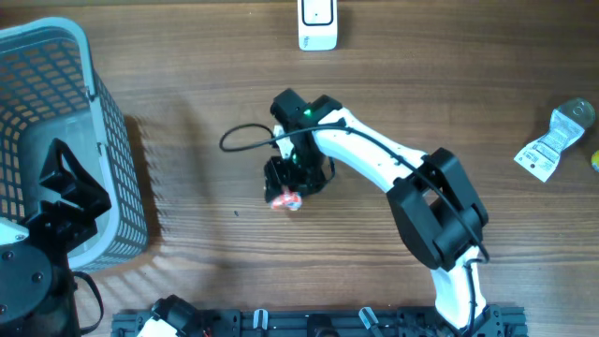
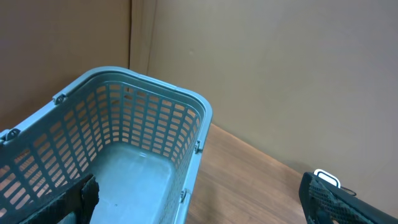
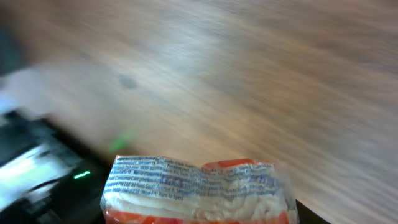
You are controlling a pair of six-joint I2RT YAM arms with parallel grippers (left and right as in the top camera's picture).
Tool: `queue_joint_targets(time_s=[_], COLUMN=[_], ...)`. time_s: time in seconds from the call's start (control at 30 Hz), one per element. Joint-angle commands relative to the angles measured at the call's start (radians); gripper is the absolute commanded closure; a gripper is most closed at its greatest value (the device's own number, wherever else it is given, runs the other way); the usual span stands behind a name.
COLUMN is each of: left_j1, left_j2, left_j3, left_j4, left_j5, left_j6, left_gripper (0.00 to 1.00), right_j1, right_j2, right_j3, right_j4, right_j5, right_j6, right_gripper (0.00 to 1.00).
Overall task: Scan the item barcode
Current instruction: 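Lift the red pack and carry it up toward the scanner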
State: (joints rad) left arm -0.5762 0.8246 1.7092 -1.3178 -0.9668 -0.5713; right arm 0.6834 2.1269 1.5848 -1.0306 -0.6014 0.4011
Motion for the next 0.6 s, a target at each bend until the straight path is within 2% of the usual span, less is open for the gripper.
queue_joint_targets(time_s=[0.0, 0.17, 0.27, 0.4, 0.5, 0.57], left_j1=[-0.006, -0.006, -0.006, -0.006, -0.006, -0.006], left_j2=[-0.001, -0.001, -0.001, -0.001, -0.001, -0.001], left_j3=[0.0, 0.0, 0.0, 0.0, 0.0, 0.0], left_j4=[0.0, 0.0, 0.0, 0.0, 0.0, 0.0], left_j5=[0.009, 0.009, 0.009, 0.009, 0.014, 0.025], left_j6=[-0.014, -0.014, -0.014, -0.014, -0.014, -0.014], left_gripper=[0.0, 0.0, 0.0, 0.0, 0.0, 0.0], right_j1=[-0.034, -0.059, -0.06, -0.061, -0.062, -0.063], right_j2=[0.011, 0.011, 0.011, 0.011, 0.011, 0.011], right_j3=[0.015, 0.015, 0.015, 0.015, 0.015, 0.015], right_j4=[0.04, 0.034, 0.047, 0.098, 0.17, 0.304], right_j5=[-0.295, -0.544, -0.717, -0.814, -0.844, -0.891], right_j6=[0.058, 0.106, 0.139, 0.169, 0.259, 0.385], right_gripper=[0.39, 0.39, 0.43, 0.41, 0.41, 0.39])
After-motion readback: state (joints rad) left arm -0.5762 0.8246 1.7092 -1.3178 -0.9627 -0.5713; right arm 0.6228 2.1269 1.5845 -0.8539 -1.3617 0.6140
